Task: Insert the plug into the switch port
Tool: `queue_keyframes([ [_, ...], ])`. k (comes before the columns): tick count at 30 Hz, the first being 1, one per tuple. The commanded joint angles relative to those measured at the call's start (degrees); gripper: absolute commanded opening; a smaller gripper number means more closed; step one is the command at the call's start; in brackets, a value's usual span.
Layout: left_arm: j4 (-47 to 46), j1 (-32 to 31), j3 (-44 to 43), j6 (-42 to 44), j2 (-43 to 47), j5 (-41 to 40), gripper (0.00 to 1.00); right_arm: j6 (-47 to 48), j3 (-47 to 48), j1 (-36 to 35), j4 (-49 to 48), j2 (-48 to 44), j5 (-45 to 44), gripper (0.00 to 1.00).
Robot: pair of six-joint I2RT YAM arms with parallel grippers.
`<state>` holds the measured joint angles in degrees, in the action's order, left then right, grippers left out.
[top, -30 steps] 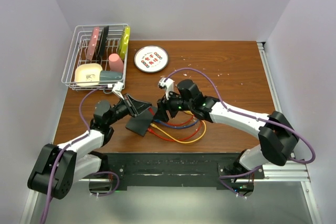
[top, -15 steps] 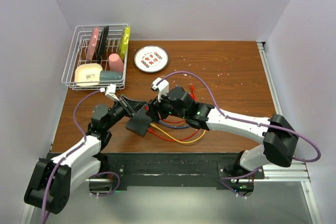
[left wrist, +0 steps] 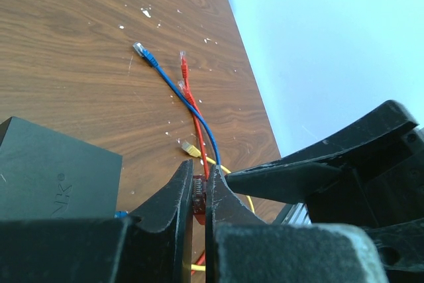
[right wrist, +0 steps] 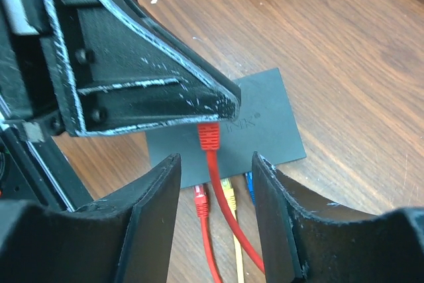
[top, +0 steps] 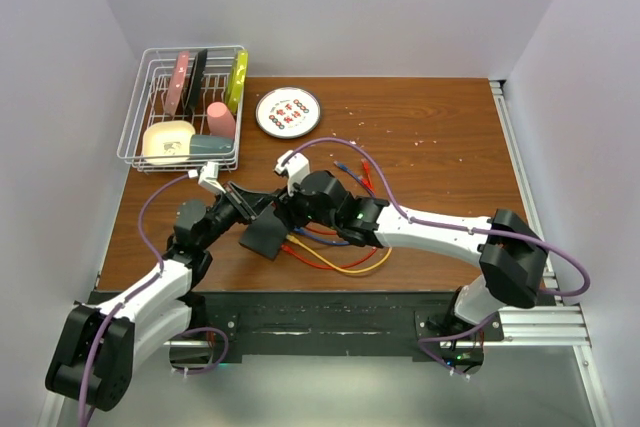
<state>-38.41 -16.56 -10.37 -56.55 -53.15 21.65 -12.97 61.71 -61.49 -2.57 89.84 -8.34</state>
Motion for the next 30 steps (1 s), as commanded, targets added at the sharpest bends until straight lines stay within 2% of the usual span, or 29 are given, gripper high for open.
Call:
queue_keyframes([
  [1, -2.63, -0.14, 0.26, -0.57, -0.03, -0.38, 0.00, 0.23, 3.50, -0.38, -1.56, 0.86, -1.86, 0.47],
  [11, -2.63, -0.14, 0.35, -0.57, 0.15, -0.47, 0.00, -0.30, 4.64, -0.38, -1.12, 2.79, -1.33, 0.42],
  [15, -2.81, -0.14, 0.53, -0.66, -0.03, -0.20, 0.00, -0.65, 4.29, -0.38, -1.74, 2.97, -1.59, 0.35],
  [21, -2.98, -0.14, 0.53, -0.57, -0.03, 0.06, 0.00, -1.27, 4.29, -0.38, -2.53, 3.41, -2.03, 0.31],
  [25, -3.16, -0.14, 0.53, -0.57, -0.20, 0.41, 0.00, -1.70, 4.38, -0.38, -2.97, 3.94, -2.56, 0.21],
  [29, -3.25, -0.14, 0.53, -0.49, -0.21, 0.59, 0.00, -2.06, 4.29, -0.38, -3.32, 4.29, -3.61, 0.01],
  [30, -3.25, -0.14, 0.53, -0.31, -0.20, 0.67, 0.00, -2.06, 4.12, -0.38, -3.41, 4.29, -3.79, 0.00],
])
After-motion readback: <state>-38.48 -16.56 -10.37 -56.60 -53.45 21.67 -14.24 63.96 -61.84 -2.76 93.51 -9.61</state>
